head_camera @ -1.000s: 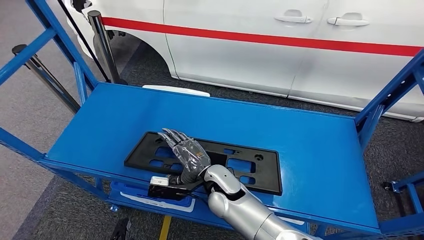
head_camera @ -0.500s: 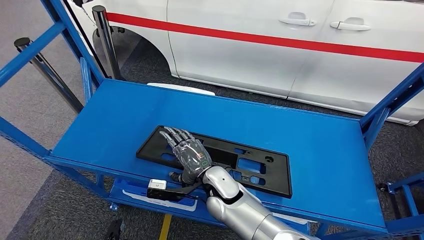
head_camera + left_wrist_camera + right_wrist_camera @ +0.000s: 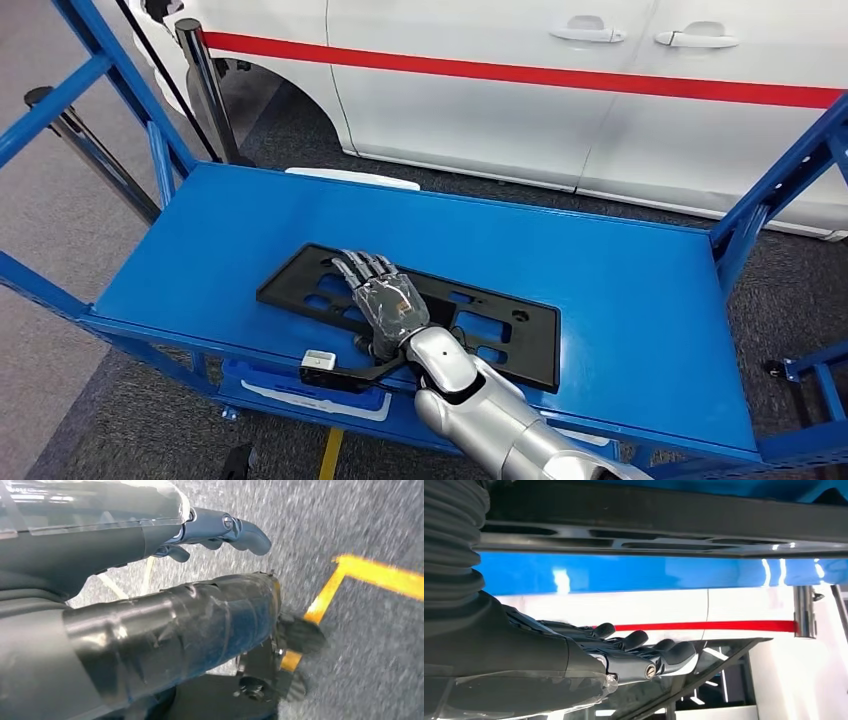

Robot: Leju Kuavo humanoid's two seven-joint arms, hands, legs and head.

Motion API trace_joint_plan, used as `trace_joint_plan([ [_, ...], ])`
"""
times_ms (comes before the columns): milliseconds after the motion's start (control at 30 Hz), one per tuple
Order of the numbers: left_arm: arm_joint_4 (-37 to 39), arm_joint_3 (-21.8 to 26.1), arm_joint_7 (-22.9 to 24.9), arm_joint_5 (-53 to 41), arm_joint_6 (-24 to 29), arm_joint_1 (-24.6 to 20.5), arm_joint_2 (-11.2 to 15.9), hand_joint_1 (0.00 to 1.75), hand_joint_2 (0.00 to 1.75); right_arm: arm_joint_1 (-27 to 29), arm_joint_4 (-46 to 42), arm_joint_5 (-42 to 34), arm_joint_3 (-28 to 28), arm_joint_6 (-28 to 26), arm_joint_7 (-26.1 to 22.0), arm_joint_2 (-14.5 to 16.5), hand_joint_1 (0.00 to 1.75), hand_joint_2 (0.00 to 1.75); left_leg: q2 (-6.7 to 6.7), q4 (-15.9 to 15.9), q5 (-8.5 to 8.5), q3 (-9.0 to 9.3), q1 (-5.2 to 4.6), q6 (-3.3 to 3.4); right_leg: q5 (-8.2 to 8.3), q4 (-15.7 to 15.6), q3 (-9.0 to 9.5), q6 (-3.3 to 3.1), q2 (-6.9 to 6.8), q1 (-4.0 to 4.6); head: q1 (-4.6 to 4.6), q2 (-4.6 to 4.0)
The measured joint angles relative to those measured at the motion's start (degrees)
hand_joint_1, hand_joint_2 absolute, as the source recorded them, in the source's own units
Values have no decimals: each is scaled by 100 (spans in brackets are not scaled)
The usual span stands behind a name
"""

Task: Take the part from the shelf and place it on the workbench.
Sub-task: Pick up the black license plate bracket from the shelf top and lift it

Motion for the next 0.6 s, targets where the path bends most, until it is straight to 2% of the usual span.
trace_joint_plan([
  [33,0,2,-4,17,3,10,-2,0,0,-12,52,51,0,22,50,12,0,175,0,362,-140,-165,4,-15,-1,3,-1,-6,-3,4,0,0],
  [67,0,3,-7,31,6,20,-3,0,0,-18,106,96,2,40,97,20,0,175,1,591,-186,-272,6,-27,-4,7,-1,-9,-5,8,1,0],
  [100,0,4,-9,37,9,29,-3,0,0,-22,152,132,4,51,132,25,0,175,1,604,-120,-279,8,-32,-5,12,-1,-10,-4,9,1,0],
  [133,0,6,-10,41,13,36,-1,0,0,-31,189,159,7,53,155,31,0,175,2,402,37,-184,11,-30,-8,19,0,-8,0,7,0,0],
  [167,0,8,-11,43,15,37,3,0,0,-45,217,175,10,54,168,41,0,175,3,37,244,-10,14,-23,-13,28,2,-1,5,5,0,0],
  [233,0,10,-15,45,19,29,9,0,0,-83,259,191,14,54,181,63,0,175,0,-648,487,324,0,13,-28,54,-11,35,14,23,1,0],
  [267,0,12,-18,50,20,26,11,0,0,-98,279,197,17,54,193,72,0,175,-5,-831,521,408,-11,39,-32,63,-20,59,15,33,2,0],
  [367,0,22,-31,79,26,35,10,0,0,-125,336,248,27,57,268,92,0,175,-11,-916,523,428,-15,132,-36,68,-34,139,13,37,3,0],
  [400,0,28,-42,95,28,38,9,0,0,-139,355,278,28,60,301,101,0,175,-8,-931,535,433,-3,169,-83,124,-58,170,12,35,5,0],
  [467,0,46,-64,126,32,35,9,0,0,-173,395,336,29,75,366,113,0,175,5,-957,556,441,15,236,-347,552,-249,220,11,25,6,0],
  [533,0,67,-75,140,33,37,14,0,0,-186,450,367,31,104,409,116,0,175,10,-956,553,438,7,268,-680,1282,-588,248,10,8,7,0],
  [567,0,78,-76,143,33,44,16,0,0,-187,480,380,31,123,426,116,0,175,10,-955,552,438,5,270,-748,1545,-717,256,9,-1,8,0],
  [600,0,88,-78,148,33,52,18,0,0,-193,507,392,31,146,446,117,0,175,8,-954,550,441,4,271,-710,1619,-759,258,8,-7,8,0],
])
